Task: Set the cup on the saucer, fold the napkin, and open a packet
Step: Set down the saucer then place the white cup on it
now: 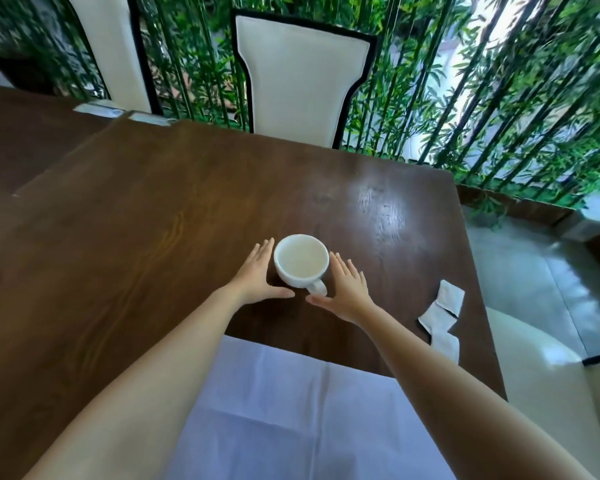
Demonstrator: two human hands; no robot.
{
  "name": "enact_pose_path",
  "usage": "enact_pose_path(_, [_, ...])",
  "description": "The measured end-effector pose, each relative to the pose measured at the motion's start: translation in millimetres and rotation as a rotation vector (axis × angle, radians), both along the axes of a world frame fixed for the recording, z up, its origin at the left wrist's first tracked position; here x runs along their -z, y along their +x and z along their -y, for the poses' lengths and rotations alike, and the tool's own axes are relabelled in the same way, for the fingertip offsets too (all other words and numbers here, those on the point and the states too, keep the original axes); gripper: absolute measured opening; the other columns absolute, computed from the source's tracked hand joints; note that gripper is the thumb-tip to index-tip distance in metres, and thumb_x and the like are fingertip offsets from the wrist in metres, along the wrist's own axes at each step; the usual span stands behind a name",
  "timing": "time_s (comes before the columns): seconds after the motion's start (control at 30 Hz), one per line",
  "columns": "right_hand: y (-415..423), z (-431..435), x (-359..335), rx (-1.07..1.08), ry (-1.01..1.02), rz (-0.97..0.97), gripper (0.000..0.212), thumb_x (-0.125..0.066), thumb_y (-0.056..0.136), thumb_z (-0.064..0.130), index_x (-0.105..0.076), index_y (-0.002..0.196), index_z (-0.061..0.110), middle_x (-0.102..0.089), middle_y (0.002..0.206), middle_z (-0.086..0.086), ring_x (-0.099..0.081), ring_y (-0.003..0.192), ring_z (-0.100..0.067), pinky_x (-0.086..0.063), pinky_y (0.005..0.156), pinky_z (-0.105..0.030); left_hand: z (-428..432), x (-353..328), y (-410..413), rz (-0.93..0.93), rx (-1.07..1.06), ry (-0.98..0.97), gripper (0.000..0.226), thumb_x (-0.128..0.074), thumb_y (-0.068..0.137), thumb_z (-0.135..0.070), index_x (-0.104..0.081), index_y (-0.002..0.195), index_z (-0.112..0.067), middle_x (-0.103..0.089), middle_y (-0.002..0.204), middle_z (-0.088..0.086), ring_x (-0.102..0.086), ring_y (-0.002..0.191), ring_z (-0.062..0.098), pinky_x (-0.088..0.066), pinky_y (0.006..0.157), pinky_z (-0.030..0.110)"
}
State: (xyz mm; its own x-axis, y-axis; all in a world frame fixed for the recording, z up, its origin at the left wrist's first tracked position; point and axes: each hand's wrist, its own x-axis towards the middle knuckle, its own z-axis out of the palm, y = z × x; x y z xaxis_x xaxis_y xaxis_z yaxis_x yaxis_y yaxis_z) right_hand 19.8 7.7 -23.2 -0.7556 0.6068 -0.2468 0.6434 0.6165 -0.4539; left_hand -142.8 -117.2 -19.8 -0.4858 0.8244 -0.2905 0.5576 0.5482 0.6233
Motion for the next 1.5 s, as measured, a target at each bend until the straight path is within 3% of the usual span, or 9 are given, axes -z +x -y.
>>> enact_pose_path(0.1, [-0.3, -2.2, 5.1, -0.029, -0.087, -0.206, 0.095, -0.072, 0.077, 0.038, -0.012, 0.149, 0.02, -0.024, 0.156, 0.0, -0.017, 0.145, -0.021, -0.016, 0.117, -0.033, -7.3, 6.3, -5.6, 0.156, -0.03, 0.101, 0.119, -0.082, 0.064, -0.04, 0.003, 0.148, -0.029, -0.007, 0.159, -0.001, -0.006, 0.146, 0.019, -0.015, 0.115, 0.043])
enact_pose_path(0.27, [1.7, 1.5, 9.9, 0.007, -0.307, -0.431, 0.088, -0.073, 0.076, 0.018, -0.02, 0.144, 0.036, -0.045, 0.122, 0.022, -0.043, 0.111, 0.004, -0.032, 0.082, 0.002, -13.9, 17.2, -8.5, 0.313, -0.029, 0.2, 0.113, -0.084, 0.062, -0.035, -0.008, 0.145, -0.037, -0.025, 0.151, -0.008, -0.025, 0.138, 0.015, -0.027, 0.111, 0.038])
enact_pose_path(0.37, [1.7, 3.5, 15.1, 0.068, -0.383, -0.453, 0.086, -0.07, 0.079, 0.016, -0.019, 0.142, 0.045, -0.048, 0.119, 0.026, -0.046, 0.108, 0.004, -0.034, 0.08, -0.003, -12.2, 21.4, -5.9, 0.403, -0.049, 0.294, 0.096, -0.086, 0.06, -0.033, -0.026, 0.134, -0.043, -0.042, 0.133, -0.017, -0.039, 0.128, 0.01, -0.039, 0.105, 0.033])
enact_pose_path(0.6, [7.1, 8.9, 16.9, 0.153, -0.419, -0.488, 0.075, -0.069, 0.082, 0.014, -0.032, 0.142, 0.039, -0.057, 0.116, 0.023, -0.056, 0.097, 0.009, -0.037, 0.071, 0.01, -8.4, 28.6, -0.8, 0.485, -0.136, 0.365, 0.098, -0.087, 0.059, -0.026, -0.029, 0.138, -0.034, -0.043, 0.138, -0.009, -0.042, 0.127, 0.013, -0.043, 0.1, 0.029])
enact_pose_path(0.7, [9.0, 11.1, 13.2, 0.156, -0.377, -0.471, 0.067, -0.067, 0.083, 0.017, -0.038, 0.139, 0.038, -0.058, 0.109, 0.025, -0.054, 0.085, 0.019, -0.037, 0.067, 0.008, -5.7, 28.8, 5.7, 0.478, -0.173, 0.378, 0.095, -0.086, 0.061, -0.024, -0.03, 0.137, -0.033, -0.044, 0.134, -0.011, -0.042, 0.125, 0.012, -0.043, 0.098, 0.029])
enact_pose_path(0.93, [22.0, 25.4, 6.8, 0.142, -0.259, -0.385, 0.039, -0.065, 0.085, 0.022, -0.059, 0.124, 0.024, -0.069, 0.101, 0.006, -0.061, 0.086, -0.008, -0.046, 0.077, -0.022, 11.4, 25.8, 28.6, 0.49, -0.272, 0.433, 0.091, -0.088, 0.059, -0.016, -0.034, 0.131, -0.033, -0.048, 0.125, -0.012, -0.046, 0.118, 0.008, -0.043, 0.081, 0.012])
enact_pose_path(1.07, [32.5, 37.6, -1.7, 0.191, -0.284, -0.317, 0.02, -0.063, 0.087, 0.024, -0.067, 0.104, 0.013, -0.066, 0.072, 0.0, -0.06, 0.063, -0.011, -0.058, 0.076, -0.038, 23.3, 19.5, 44.8, 0.461, -0.339, 0.444, 0.091, -0.089, 0.055, -0.016, -0.04, 0.13, -0.029, -0.052, 0.124, -0.008, -0.049, 0.118, 0.014, -0.048, 0.094, 0.032])
enact_pose_path(1.37, [52.8, 63.7, -47.8, 0.16, -0.322, -0.302, 0.022, -0.063, 0.088, 0.024, -0.064, 0.095, 0.004, -0.072, 0.089, -0.014, -0.066, 0.065, -0.013, -0.057, 0.061, -0.019, 57.9, -25.4, 74.4, 0.412, -0.354, 0.506, 0.083, -0.09, 0.053, -0.02, -0.044, 0.122, -0.029, -0.056, 0.124, -0.002, -0.053, 0.116, 0.018, -0.048, 0.096, 0.037])
enact_pose_path(1.5, [57.9, 75.3, -81.8, 0.144, -0.377, -0.33, 0.025, -0.063, 0.088, 0.029, -0.063, 0.093, 0.004, -0.073, 0.089, -0.013, -0.072, 0.077, -0.023, -0.059, 0.079, -0.036, 72.2, -60.0, 81.6, 0.322, -0.358, 0.54, 0.087, -0.089, 0.055, -0.019, -0.043, 0.129, -0.022, -0.055, 0.125, -0.001, -0.052, 0.116, 0.018, -0.049, 0.095, 0.035])
